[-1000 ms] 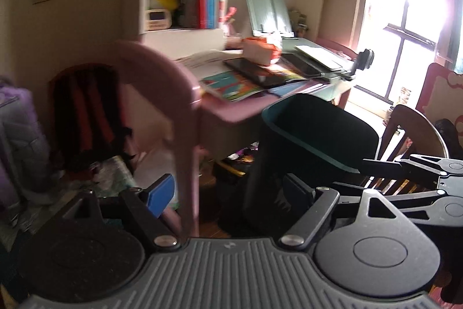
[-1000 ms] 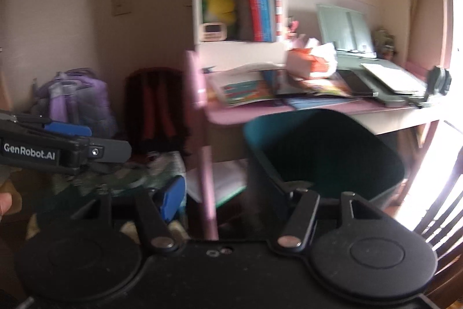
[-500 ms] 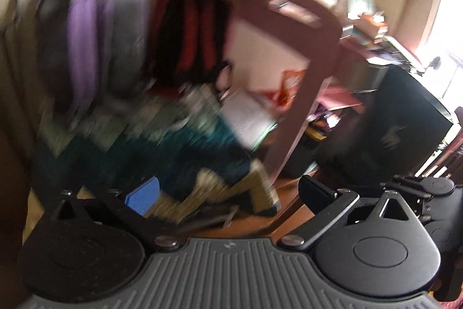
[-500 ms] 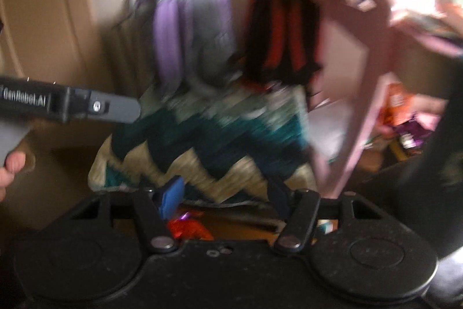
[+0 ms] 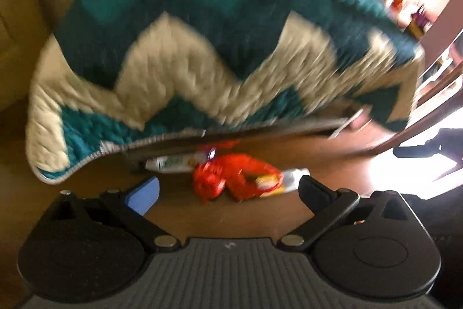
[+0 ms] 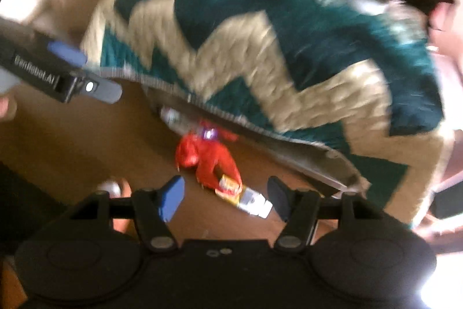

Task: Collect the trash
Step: 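Grasp the yellow-white drink carton with the right tool while the left tool grasps the red plastic bag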

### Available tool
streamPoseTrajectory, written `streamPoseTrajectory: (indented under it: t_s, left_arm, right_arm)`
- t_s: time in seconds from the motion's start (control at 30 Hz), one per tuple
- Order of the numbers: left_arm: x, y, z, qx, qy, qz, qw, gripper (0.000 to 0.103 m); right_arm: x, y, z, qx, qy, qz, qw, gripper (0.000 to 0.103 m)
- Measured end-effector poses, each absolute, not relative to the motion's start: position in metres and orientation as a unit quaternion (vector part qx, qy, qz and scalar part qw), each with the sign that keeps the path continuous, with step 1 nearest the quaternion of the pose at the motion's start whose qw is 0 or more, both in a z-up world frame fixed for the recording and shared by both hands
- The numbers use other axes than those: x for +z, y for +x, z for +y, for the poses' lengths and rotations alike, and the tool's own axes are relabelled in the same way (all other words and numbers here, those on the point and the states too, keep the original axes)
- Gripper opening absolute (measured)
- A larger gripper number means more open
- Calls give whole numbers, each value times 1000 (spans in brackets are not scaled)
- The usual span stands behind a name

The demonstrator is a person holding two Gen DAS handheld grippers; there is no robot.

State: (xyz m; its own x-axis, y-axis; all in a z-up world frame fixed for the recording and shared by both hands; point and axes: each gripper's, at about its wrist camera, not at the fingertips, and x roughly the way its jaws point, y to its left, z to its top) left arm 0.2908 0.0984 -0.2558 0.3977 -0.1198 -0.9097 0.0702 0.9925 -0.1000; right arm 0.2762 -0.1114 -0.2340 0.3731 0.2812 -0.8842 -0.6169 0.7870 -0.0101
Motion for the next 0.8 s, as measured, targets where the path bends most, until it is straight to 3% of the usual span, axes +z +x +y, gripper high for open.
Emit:
streamPoseTrajectory:
  t_s: [0.27, 0.47, 0.8]
  left_arm:
    - [-379, 338, 92, -68, 52, 590, 803, 103]
    - [-458, 362, 104, -70, -4, 630, 773, 103]
    - [-528, 384, 108, -73, 2, 639, 766, 102]
  right_arm:
    - [-369, 307, -73, 343, -340, 515, 708, 63]
    - [-450, 321, -62, 359, -404, 520, 662, 63]
    - [-531, 329, -59, 399, -499, 482, 600, 63]
